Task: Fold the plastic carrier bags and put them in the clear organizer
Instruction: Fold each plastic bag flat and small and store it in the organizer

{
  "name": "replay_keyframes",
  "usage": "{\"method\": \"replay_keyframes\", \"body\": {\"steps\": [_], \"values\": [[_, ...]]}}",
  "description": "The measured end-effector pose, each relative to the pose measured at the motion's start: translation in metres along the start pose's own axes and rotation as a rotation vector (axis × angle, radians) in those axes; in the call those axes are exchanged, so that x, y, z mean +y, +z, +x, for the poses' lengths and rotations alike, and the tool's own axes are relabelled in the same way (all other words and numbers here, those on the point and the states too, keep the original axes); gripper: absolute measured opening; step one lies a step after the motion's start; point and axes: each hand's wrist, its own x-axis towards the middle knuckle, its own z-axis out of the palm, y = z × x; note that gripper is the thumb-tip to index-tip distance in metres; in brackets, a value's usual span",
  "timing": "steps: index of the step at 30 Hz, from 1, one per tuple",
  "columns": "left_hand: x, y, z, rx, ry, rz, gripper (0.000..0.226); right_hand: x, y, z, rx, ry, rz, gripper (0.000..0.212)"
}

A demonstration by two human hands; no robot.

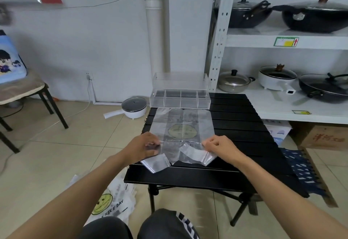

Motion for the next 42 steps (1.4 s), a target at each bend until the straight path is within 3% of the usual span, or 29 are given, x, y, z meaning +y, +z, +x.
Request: {"method": "replay_keyframes", "body": {"steps": [2, 5, 12, 14, 16, 18, 19, 22, 27, 29, 34, 38, 42], "values": [[-0.003, 0.002, -0.001, 0.006, 0.034, 0.043, 0.028, 0.001, -0.002, -0.007, -0.028, -0.005, 0.114, 0.033], [-0.004, 0.002, -0.001, 0.021, 0.085, 0.127, 0.031, 0.006, -0.004, -0.015, -0.038, -0.048, 0.277, 0.056], [-0.006, 0.002, -0.008, -0.055, 0.167, 0.318, 0.059, 0.010, -0.010, -0.033, -0.112, -0.051, 0.160, 0.053], [-0.006, 0.003, -0.013, -0.060, 0.196, 0.406, 0.072, 0.009, -0.009, -0.032, -0.051, -0.069, 0.253, 0.055], [-0.005, 0.004, -0.019, -0.043, 0.202, 0.447, 0.086, 0.012, -0.005, -0.025, 0.133, -0.070, 0.296, 0.047], [-0.006, 0.007, -0.022, -0.030, 0.200, 0.437, 0.091, 0.019, 0.001, -0.016, 0.224, -0.113, 0.128, 0.023], [-0.008, 0.008, -0.023, -0.040, 0.192, 0.434, 0.092, 0.022, 0.004, -0.012, 0.189, -0.140, -0.011, 0.023], [-0.011, 0.010, -0.022, -0.098, 0.155, 0.435, 0.095, 0.028, 0.009, -0.010, 0.025, -0.183, -0.371, 0.047], [-0.013, 0.010, -0.020, -0.116, 0.153, 0.454, 0.098, 0.040, 0.003, -0.015, -0.075, -0.270, -0.567, 0.084], [-0.015, 0.011, -0.019, -0.116, 0.155, 0.456, 0.099, 0.044, 0.001, -0.020, -0.062, -0.296, -0.616, 0.088], [-0.012, 0.010, -0.019, -0.124, 0.139, 0.455, 0.100, 0.046, 0.009, -0.034, 0.182, -0.249, -0.216, 0.046], [-0.012, 0.011, -0.018, -0.119, 0.139, 0.472, 0.102, 0.049, 0.014, -0.035, 0.196, -0.312, -0.409, 0.031], [-0.013, 0.012, -0.017, -0.116, 0.130, 0.471, 0.103, 0.038, 0.013, -0.039, 0.104, -0.365, -0.345, 0.028]]}}
